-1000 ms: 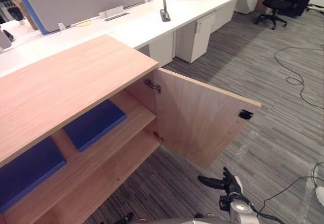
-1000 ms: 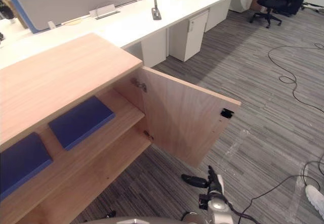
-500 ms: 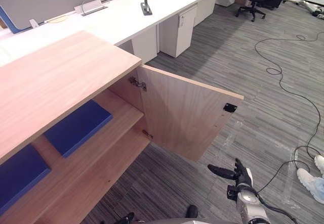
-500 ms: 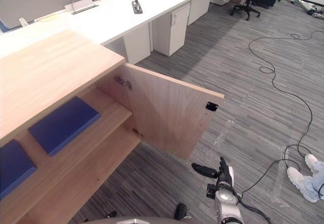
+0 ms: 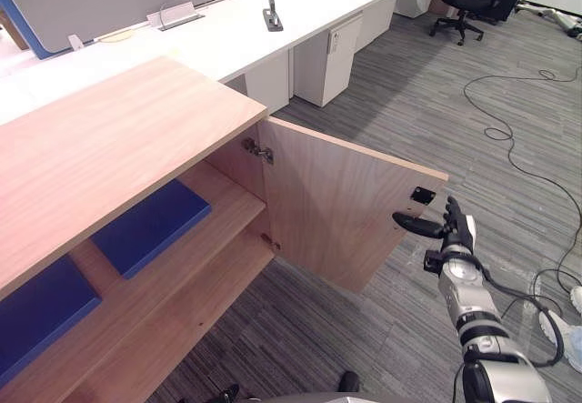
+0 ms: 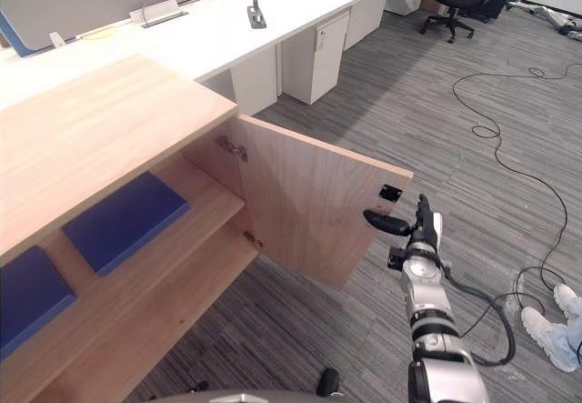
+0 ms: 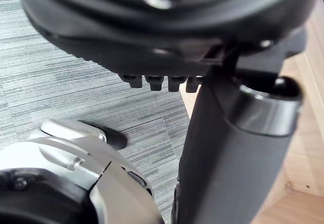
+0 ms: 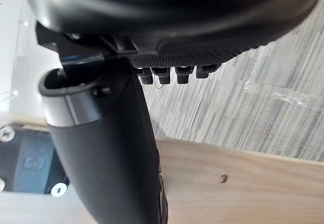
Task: Walk over to the cabinet, pick up the folder, carry it to the office cabinet, place the folder inside the office cabinet, then close the office cabinet door
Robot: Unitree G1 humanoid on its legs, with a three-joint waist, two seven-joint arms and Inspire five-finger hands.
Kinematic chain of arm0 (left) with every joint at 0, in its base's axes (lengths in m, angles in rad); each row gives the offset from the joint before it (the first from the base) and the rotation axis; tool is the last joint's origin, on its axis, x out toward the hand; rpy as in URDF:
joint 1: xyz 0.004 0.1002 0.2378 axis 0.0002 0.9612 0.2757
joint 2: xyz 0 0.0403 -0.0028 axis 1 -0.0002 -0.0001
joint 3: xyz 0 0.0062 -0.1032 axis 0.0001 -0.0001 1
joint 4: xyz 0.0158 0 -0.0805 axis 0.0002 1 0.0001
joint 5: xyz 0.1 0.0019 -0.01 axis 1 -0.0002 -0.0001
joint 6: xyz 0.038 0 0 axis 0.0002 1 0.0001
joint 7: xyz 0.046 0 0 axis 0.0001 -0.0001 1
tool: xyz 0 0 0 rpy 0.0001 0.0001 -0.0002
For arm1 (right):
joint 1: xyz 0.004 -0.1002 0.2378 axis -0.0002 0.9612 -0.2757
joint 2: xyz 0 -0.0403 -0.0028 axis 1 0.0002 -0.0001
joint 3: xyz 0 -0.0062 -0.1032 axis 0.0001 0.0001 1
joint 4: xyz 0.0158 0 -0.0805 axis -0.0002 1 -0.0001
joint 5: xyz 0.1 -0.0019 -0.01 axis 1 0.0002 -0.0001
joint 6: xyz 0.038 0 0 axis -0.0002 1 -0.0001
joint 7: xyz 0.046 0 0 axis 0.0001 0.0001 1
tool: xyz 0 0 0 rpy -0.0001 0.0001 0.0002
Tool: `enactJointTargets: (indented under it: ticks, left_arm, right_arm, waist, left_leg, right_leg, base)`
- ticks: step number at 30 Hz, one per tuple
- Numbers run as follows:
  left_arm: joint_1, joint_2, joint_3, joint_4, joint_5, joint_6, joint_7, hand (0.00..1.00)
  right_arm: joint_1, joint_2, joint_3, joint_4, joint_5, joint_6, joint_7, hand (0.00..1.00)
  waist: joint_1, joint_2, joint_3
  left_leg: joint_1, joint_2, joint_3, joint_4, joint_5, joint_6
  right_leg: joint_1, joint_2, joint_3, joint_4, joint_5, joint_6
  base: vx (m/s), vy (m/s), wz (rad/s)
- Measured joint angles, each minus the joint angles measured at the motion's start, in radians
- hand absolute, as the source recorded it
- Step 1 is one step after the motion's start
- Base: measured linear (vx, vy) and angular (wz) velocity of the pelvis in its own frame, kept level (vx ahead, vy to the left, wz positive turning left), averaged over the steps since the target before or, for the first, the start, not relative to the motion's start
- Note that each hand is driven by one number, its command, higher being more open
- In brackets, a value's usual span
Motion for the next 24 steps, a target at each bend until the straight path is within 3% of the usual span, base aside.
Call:
enactJointTargets:
  ticks: [6, 13, 19, 24]
  left_arm:
    - [0.004, 0.008, 0.0, -0.001, 0.0, 0.0, -0.001, 1.0]
    - [0.001, 0.018, -0.005, -0.004, -0.003, -0.003, -0.004, 1.0]
    - [-0.002, 0.035, -0.038, -0.004, -0.02, -0.007, -0.023, 1.0]
    - [-0.01, 0.04, -0.038, 0.002, -0.019, -0.008, -0.03, 1.0]
  right_arm:
    - [-0.053, -0.024, 0.104, 0.027, 0.039, -0.012, 0.036, 1.0]
    - [-0.057, -0.149, 0.319, 0.028, 0.044, -0.023, 0.11, 1.0]
    - [-0.084, -0.281, 0.594, 0.023, 0.052, -0.025, 0.199, 1.0]
    - [-0.082, -0.388, 0.867, -0.094, -0.147, -0.022, 0.329, 1.0]
  waist:
    - [0.002, -0.013, 0.01]
    - [-0.009, -0.025, 0.027]
    - [-0.013, -0.027, 0.03]
    - [-0.023, -0.037, 0.035]
  left_leg:
    - [0.0, -0.008, -0.002, -0.001, 0.001, 0.001]
    - [-0.001, -0.006, 0.005, 0.0, 0.001, 0.001]
    - [0.0, 0.009, 0.012, 0.002, 0.0, 0.0]
    - [-0.002, 0.039, 0.018, 0.002, -0.001, -0.018]
  right_leg:
    - [0.0, -0.008, 0.0, 0.001, 0.003, 0.004]
    - [0.0, -0.005, 0.01, 0.0, 0.007, 0.002]
    - [-0.006, 0.012, 0.023, 0.0, 0.006, -0.005]
    - [-0.015, 0.041, 0.033, 0.0, -0.003, -0.024]
  base:
    - [0.0, 0.005, 0.0]
    - [-0.03, 0.001, -0.05]
    - [-0.05, -0.017, -0.08]
    - [-0.02, -0.038, -0.09]
